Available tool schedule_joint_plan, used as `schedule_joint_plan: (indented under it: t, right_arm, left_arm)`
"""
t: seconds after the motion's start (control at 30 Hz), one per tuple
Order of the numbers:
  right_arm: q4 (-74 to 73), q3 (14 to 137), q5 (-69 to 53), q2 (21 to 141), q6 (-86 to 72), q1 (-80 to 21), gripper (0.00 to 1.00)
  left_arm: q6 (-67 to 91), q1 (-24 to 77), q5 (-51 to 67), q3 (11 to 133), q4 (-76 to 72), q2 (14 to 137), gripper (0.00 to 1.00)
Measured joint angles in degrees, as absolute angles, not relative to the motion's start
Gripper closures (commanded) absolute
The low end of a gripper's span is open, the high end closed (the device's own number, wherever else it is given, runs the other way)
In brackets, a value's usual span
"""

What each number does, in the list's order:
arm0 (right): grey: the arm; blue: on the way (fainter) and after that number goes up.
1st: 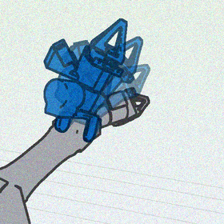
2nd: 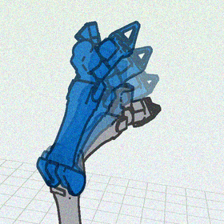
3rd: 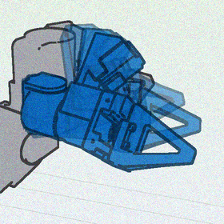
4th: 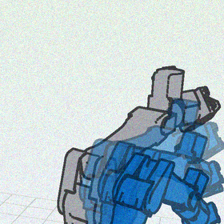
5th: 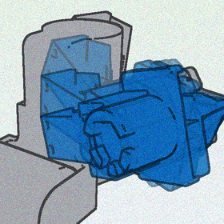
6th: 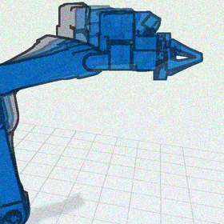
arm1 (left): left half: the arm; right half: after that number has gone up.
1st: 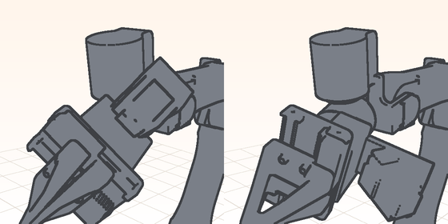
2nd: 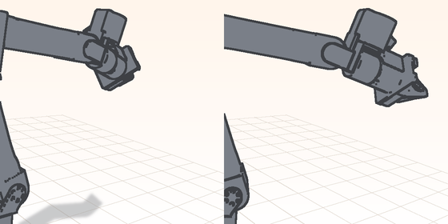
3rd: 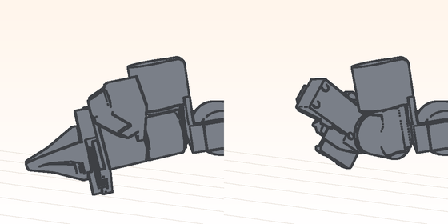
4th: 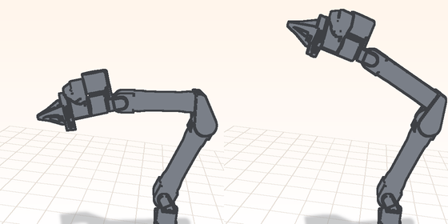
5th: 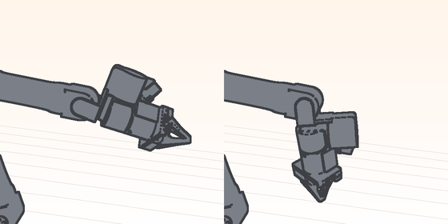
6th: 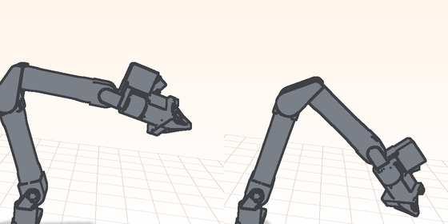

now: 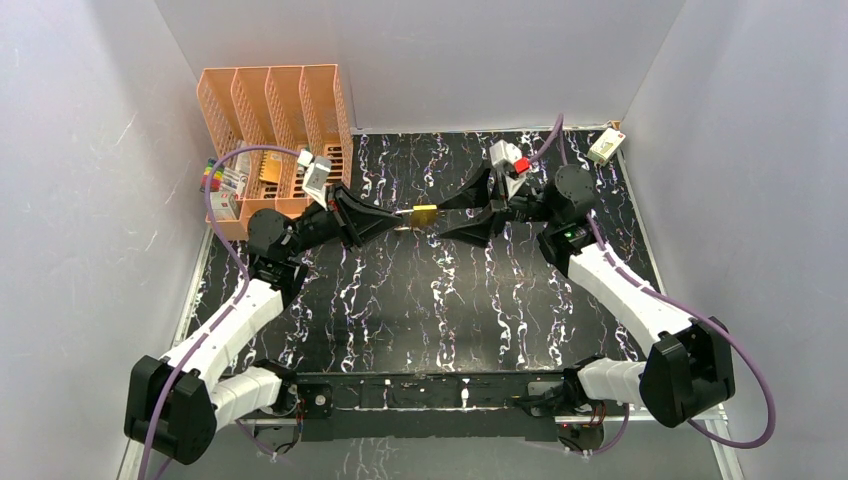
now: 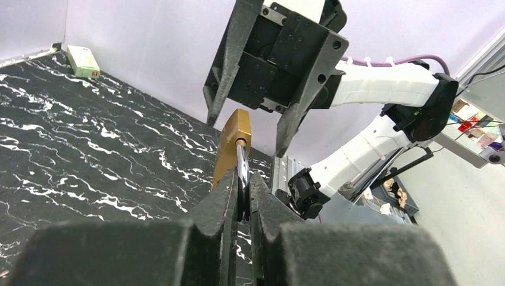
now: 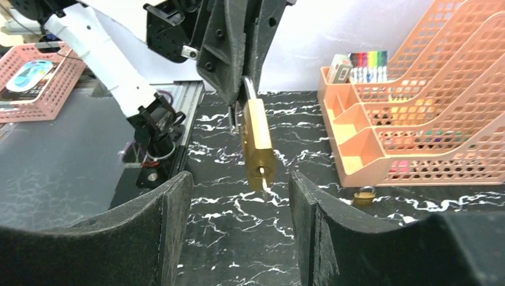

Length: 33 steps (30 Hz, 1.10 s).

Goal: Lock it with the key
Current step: Pick up the lock from the center of the board.

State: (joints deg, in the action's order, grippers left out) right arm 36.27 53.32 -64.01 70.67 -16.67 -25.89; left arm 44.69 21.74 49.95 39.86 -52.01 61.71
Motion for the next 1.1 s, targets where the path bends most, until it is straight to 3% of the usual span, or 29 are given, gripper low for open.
schedule_joint_plan:
  t: [0.43, 0.97, 1.1]
  right_arm:
    - [51.16, 52.62, -60.58, 71.61, -23.83, -25.89, 0.32]
    - [57.63, 52.62, -61.04, 76.66, -31.48, -28.27, 0.36]
    - [58.02, 52.71, -61.25, 76.77, -31.59, -29.04, 0.43]
  left_arm:
    - [46.98, 21.74, 49.93, 39.86, -55.83, 60.95, 1.0]
    - [48.93, 21.74, 49.54, 39.83, -60.03, 61.87, 1.0]
    - [48.93, 21.74, 48.93, 39.83, -60.36, 62.08, 1.0]
